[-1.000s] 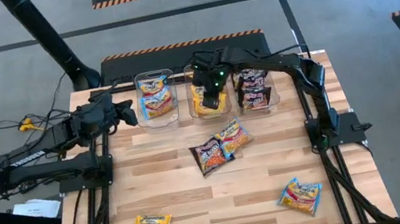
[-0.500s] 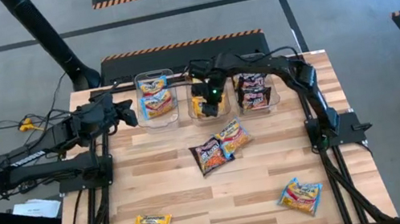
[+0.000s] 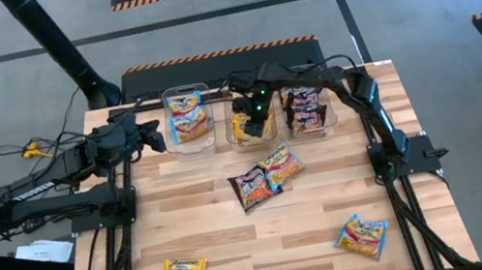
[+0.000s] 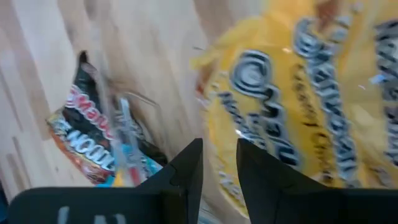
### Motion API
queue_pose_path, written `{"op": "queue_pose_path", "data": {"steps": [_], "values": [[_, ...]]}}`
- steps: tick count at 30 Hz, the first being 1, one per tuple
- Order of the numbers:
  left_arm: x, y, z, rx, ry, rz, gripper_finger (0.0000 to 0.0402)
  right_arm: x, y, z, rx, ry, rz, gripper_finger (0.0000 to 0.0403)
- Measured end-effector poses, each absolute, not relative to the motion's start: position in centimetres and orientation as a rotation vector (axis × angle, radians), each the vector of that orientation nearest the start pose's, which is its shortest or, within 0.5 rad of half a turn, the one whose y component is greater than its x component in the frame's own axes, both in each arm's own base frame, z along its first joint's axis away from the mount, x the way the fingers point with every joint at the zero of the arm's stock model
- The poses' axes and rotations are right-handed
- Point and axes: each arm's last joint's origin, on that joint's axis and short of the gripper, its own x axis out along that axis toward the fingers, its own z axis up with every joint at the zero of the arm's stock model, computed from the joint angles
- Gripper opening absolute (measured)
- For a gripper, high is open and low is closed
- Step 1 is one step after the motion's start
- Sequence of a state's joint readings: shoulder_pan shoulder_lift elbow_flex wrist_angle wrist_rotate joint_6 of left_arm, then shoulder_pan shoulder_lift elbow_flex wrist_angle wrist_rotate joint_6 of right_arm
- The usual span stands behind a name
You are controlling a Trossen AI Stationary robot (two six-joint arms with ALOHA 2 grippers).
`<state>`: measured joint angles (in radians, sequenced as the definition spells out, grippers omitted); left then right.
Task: Sort Maruchan noodles
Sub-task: Put the yellow noodle pack into the middle transparent bin
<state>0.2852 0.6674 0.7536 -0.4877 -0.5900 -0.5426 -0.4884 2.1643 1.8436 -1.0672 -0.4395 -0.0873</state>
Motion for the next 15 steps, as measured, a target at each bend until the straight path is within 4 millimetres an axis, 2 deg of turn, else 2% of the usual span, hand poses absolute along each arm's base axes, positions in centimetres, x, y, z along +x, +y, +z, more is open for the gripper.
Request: {"op": "queue_pose_path", "data": {"steps": [6, 15], "values": [[12.6, 5.4, 31.2, -0.437, 0.163, 0.955, 0.0, 39.0, -19.5, 20.0, 0.464, 1.269, -0.054, 0.0122], [12.6, 5.4, 31.2, -0.43, 0.159, 0.973, 0.0, 39.1, -21.0, 20.0, 0.359, 1.235, -0.2, 0.0122]]}}
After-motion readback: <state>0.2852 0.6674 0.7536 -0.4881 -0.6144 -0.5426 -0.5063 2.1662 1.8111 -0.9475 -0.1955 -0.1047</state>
